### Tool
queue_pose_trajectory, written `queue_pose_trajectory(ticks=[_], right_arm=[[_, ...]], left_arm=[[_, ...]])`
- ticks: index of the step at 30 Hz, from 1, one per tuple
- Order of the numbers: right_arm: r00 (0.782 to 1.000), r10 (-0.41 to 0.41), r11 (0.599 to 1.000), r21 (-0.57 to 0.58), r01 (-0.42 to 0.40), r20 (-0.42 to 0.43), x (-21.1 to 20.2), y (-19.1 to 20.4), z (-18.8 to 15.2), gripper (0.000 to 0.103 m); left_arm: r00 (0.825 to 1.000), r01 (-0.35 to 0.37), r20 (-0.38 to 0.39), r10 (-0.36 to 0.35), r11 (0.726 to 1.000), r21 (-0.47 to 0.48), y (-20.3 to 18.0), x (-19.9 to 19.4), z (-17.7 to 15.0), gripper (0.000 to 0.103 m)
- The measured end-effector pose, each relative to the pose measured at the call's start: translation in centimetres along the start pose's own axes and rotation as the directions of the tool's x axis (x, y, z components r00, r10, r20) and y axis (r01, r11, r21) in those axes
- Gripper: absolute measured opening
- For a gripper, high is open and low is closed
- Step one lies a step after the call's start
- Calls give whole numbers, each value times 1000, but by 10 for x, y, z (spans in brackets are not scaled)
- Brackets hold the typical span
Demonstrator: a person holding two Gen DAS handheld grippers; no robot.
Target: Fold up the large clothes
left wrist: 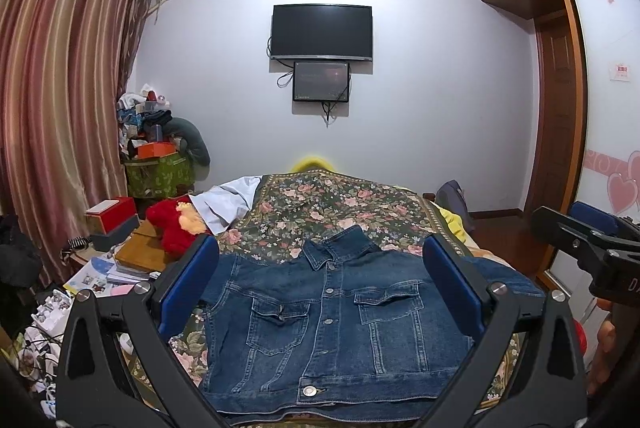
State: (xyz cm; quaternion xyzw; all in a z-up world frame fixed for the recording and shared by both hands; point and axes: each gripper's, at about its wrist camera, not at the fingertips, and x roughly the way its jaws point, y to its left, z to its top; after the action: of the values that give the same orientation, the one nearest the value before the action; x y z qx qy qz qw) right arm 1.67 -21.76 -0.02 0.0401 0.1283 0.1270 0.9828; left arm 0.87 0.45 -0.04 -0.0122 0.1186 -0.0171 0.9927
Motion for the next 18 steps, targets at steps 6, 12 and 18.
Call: queue_pose_trajectory(ticks=[6,12,18], right_arm=[[1000,2,1000,2,-2,-2,1,-1,-1,103],[1000,1,1000,3,-1,-6,4,-1,-1,103],[1000,1,1000,4,-1,-7,4,-2,-1,103]], left_arm=[[1000,0,-12,0,1000,-3,-2,2,1,103],[1000,-4,-22,4,1000,-1,-3,6,1,103],[1000,-4,-22,4,1000,-1,-2,7,2,103]])
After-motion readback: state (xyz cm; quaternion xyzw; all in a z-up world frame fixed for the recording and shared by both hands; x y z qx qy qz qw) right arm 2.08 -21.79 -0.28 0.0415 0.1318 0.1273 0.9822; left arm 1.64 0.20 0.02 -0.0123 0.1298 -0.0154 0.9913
